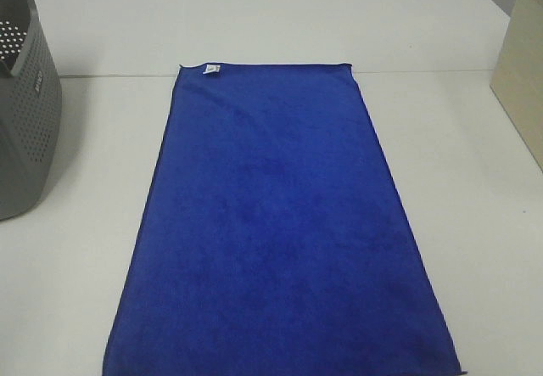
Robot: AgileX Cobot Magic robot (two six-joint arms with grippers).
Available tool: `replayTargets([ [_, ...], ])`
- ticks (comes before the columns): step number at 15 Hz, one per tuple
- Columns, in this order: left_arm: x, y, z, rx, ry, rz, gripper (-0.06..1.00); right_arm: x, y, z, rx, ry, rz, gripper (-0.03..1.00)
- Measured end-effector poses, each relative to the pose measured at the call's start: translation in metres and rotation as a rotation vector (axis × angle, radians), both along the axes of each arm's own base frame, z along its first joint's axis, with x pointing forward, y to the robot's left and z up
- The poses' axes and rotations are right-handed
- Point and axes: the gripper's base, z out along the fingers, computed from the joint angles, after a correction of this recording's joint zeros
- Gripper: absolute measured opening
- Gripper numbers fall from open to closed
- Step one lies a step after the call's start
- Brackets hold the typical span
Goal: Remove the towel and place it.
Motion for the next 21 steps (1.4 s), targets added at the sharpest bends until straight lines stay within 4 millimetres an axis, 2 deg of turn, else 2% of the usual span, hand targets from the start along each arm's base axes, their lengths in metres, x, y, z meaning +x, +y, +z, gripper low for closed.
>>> replayTargets([
  [1,-0.018,0.001,-0.02,-0.003,-0.061,0.0,0.81,-0.01,0.0,-0.018,-0.003,-0.035,0.003,0.86],
  [3,-0.03,0.001,-0.035,-0.005,-0.116,-0.001,0.81,-0.018,0.0,-0.033,-0.02,-0.071,0.016,0.86],
  [4,-0.033,0.001,-0.035,-0.007,-0.159,-0.004,0.81,-0.017,0.0,-0.038,-0.031,-0.063,0.026,0.86],
  [8,-0.027,-0.005,-0.039,-0.042,-0.193,-0.056,0.81,-0.009,-0.001,-0.042,-0.035,-0.107,0.022,0.86],
  [21,-0.027,-0.007,-0.039,-0.054,-0.198,-0.067,0.81,-0.008,-0.001,-0.042,-0.031,-0.116,0.019,0.86],
])
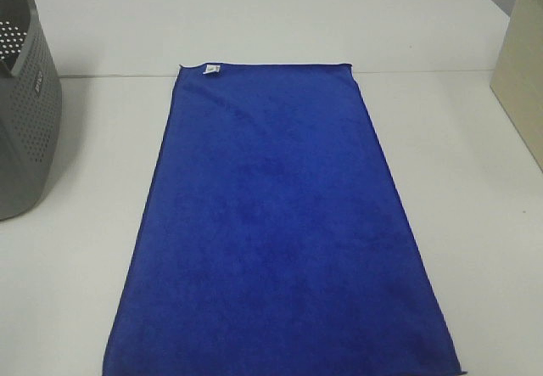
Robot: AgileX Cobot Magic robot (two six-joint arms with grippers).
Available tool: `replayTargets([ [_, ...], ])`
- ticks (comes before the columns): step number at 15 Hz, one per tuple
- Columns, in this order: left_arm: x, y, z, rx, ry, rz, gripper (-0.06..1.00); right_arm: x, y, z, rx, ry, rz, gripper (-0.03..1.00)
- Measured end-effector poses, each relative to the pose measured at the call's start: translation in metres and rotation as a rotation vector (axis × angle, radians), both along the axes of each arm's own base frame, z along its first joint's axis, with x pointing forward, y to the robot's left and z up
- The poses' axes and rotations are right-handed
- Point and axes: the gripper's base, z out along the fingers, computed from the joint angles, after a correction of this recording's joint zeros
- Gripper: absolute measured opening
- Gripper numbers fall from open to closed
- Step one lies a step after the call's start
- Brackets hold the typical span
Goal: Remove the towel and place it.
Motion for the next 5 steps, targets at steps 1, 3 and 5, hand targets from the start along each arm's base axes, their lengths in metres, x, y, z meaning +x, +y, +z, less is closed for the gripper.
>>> replayTargets([
  [1,0.0,0.0,0.0,0.0,0.0,0.0,0.81,0.0,0.0,0.0,0.0,0.0,0.0,0.86],
  [3,0.0,0.0,0.0,0.0,0.0,0.0,0.81,0.0,0.0,0.0,0.0,0.0,0.0,0.86],
  [5,0.0,0.0,0.0,0.0,0.0,0.0,0.81,0.0,0.0,0.0,0.0,0.0,0.0,0.86],
])
